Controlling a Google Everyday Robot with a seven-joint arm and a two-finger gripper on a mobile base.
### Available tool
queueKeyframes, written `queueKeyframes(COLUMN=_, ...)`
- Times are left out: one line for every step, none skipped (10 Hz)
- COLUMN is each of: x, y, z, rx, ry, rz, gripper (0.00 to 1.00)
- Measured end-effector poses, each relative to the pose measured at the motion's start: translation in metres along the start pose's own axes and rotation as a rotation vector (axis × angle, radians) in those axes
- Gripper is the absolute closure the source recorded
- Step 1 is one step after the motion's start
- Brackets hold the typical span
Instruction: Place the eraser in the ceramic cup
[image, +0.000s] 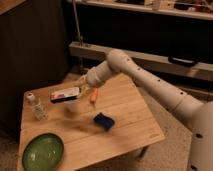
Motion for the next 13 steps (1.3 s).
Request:
queueKeyframes(x=0.005, y=-0.001, z=-0.01, rx=0.008, ry=0.014, rz=0.02, gripper=1.0)
queueKeyframes(x=0.007, y=-0.003, z=-0.017, rx=0.014, ry=0.033, rz=0.031, gripper=1.0)
queueKeyframes(x=0.006, y=-0.005, z=-0.02, rx=0.011, ry=0.055, rz=0.035, gripper=1.0)
queueKeyframes(x=0.005, y=-0.008, z=-0.022, rx=0.004, ry=0.084, rz=0.037, gripper=1.0)
queueKeyframes(x=0.005, y=-0.011, z=-0.023, rx=-0.006, ry=0.128, rz=0.041, gripper=1.0)
queueKeyframes(x=0.007, y=-0.014, z=-0.023, rx=-0.015, ry=0.162, rz=0.046, gripper=1.0)
queueKeyframes(x=0.01, y=-0.016, z=-0.025, rx=-0.02, ry=0.184, rz=0.054, gripper=1.0)
queueKeyframes(x=0.013, y=-0.019, z=-0.026, rx=-0.022, ry=0.197, rz=0.06, gripper=1.0)
queueKeyframes(x=0.013, y=-0.023, z=-0.027, rx=-0.022, ry=0.204, rz=0.064, gripper=1.0)
queueKeyframes(x=0.015, y=-0.025, z=-0.027, rx=-0.023, ry=0.208, rz=0.067, gripper=1.0)
queueKeyframes(x=0.014, y=-0.03, z=-0.027, rx=-0.023, ry=0.215, rz=0.068, gripper=1.0)
queueKeyframes(x=0.012, y=-0.033, z=-0.025, rx=-0.028, ry=0.222, rz=0.065, gripper=1.0)
queueKeyframes(x=0.011, y=-0.034, z=-0.023, rx=-0.034, ry=0.23, rz=0.061, gripper=1.0)
